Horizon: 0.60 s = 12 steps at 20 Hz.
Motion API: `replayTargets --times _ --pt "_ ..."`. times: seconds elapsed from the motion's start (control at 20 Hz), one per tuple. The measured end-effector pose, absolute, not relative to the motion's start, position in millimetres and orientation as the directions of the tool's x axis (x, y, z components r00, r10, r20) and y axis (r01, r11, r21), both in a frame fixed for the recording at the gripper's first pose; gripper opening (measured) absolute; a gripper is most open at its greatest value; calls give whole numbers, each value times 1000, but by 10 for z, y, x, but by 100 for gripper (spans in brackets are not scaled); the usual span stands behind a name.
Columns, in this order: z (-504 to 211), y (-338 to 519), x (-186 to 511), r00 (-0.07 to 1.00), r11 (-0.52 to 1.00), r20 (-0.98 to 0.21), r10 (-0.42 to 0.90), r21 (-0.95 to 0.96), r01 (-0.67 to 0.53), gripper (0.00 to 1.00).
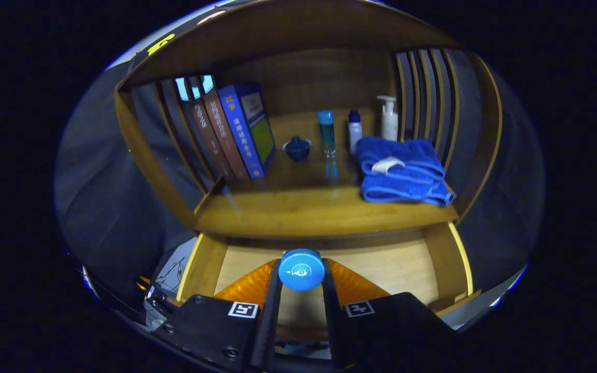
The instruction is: Pull open the drawer, take out the items inside it, and place them on the countertop above the cabinet.
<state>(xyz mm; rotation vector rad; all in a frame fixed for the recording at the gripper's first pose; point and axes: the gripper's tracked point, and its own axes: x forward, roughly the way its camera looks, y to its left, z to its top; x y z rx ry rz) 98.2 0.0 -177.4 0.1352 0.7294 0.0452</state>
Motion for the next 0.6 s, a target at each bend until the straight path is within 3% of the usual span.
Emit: replayTargets --times 0.35,0.6 --pt "-1697 51 2108 824 982 -558 96 189 13 46" --pt "-2091 3 2372 795 972 -601 88 228 65 46"
